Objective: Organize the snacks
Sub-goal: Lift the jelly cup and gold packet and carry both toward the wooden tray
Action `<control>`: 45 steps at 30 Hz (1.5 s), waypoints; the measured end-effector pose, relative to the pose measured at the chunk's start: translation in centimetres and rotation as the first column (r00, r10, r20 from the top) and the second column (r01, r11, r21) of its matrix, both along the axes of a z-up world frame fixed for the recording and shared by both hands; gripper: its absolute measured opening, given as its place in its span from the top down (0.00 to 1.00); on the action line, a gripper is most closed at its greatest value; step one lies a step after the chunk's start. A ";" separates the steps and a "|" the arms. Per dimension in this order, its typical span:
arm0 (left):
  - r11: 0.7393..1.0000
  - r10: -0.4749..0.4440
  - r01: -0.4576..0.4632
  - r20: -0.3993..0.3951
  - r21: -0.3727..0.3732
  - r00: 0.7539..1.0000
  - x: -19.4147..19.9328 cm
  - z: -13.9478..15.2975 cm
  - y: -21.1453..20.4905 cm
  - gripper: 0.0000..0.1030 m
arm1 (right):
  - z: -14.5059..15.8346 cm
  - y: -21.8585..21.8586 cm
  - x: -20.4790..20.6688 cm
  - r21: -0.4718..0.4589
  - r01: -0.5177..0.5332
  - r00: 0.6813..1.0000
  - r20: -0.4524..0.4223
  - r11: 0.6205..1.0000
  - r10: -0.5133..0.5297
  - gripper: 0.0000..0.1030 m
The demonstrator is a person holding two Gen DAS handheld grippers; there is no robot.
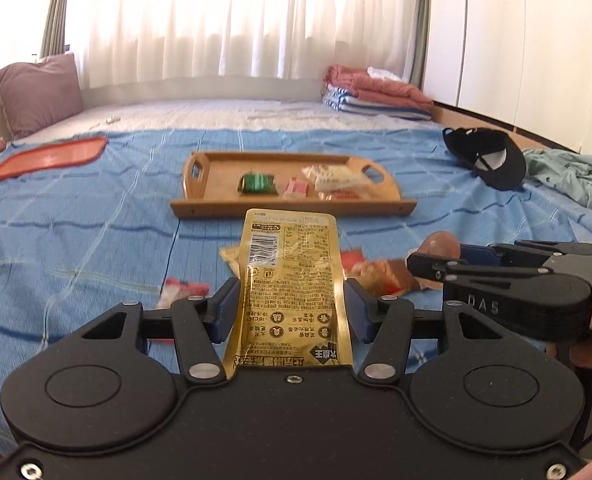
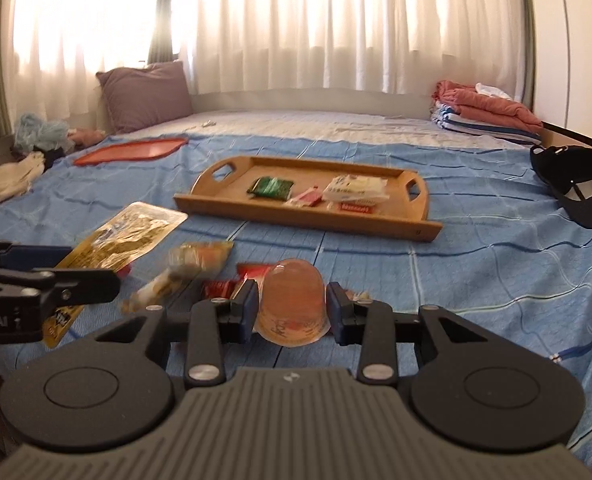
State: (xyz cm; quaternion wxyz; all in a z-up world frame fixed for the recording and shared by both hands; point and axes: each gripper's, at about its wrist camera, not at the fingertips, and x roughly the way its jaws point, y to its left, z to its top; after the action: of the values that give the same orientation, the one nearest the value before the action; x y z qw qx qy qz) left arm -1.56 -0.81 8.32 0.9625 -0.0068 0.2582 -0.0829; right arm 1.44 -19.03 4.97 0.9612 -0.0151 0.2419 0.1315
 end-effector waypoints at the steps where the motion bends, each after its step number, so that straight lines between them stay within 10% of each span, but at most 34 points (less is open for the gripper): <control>1: 1.000 -0.001 0.001 0.005 -0.001 1.000 0.2 0.3 0.0 0.49 | 0.3 -0.3 0.3 0.008 0.006 1.000 0.004 1.000 -0.006 0.60; 12: 0.998 0.047 -0.045 0.037 -0.036 0.998 7.2 4.3 1.2 0.49 | 3.7 -3.1 5.4 0.073 0.061 0.998 0.021 0.995 -0.063 0.61; 15: 0.997 0.060 -0.058 0.040 -0.043 0.997 10.0 5.5 2.0 0.49 | 4.8 -4.1 7.4 0.079 0.078 0.997 0.022 0.994 -0.080 0.85; 21: 0.995 0.087 -0.086 0.028 -0.047 0.996 14.9 6.3 3.2 0.49 | 4.8 -5.7 12.1 0.085 0.107 0.993 -0.059 0.991 -0.103 0.87; 25: 0.996 0.073 -0.072 0.025 -0.043 0.997 15.3 5.2 3.3 0.49 | 2.3 -6.4 12.3 0.108 0.079 0.989 -0.129 0.991 -0.065 0.76; 29: 0.996 0.075 -0.076 -0.024 -0.042 0.997 15.8 3.2 3.2 0.49 | -0.6 -5.7 13.0 0.066 0.069 0.980 -0.193 0.995 -0.055 0.32; 34: 0.996 0.073 -0.074 -0.034 -0.042 0.997 16.2 2.2 3.2 0.49 | -2.5 -4.7 16.1 0.013 0.079 0.971 -0.226 0.997 -0.074 0.17; 40: 0.997 0.071 -0.072 -0.020 -0.026 0.997 16.8 2.1 3.4 0.49 | -3.7 -3.8 19.2 -0.025 0.056 0.959 -0.276 0.998 -0.061 0.18; 43: 0.997 0.075 -0.075 -0.024 -0.024 0.997 17.5 1.8 3.5 0.49 | -3.9 -3.6 19.3 -0.020 0.027 0.955 -0.294 0.999 -0.032 0.48; 45: 0.996 0.079 -0.080 -0.026 -0.025 0.997 18.0 1.6 3.7 0.49 | -3.8 -3.5 19.1 -0.028 0.020 0.957 -0.289 0.999 -0.027 0.51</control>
State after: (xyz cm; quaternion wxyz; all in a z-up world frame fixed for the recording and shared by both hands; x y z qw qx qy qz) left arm 16.41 2.89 9.91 0.9616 -0.0306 0.2687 -0.0478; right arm 20.49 -22.50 1.14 0.9168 -0.0046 0.3815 0.1179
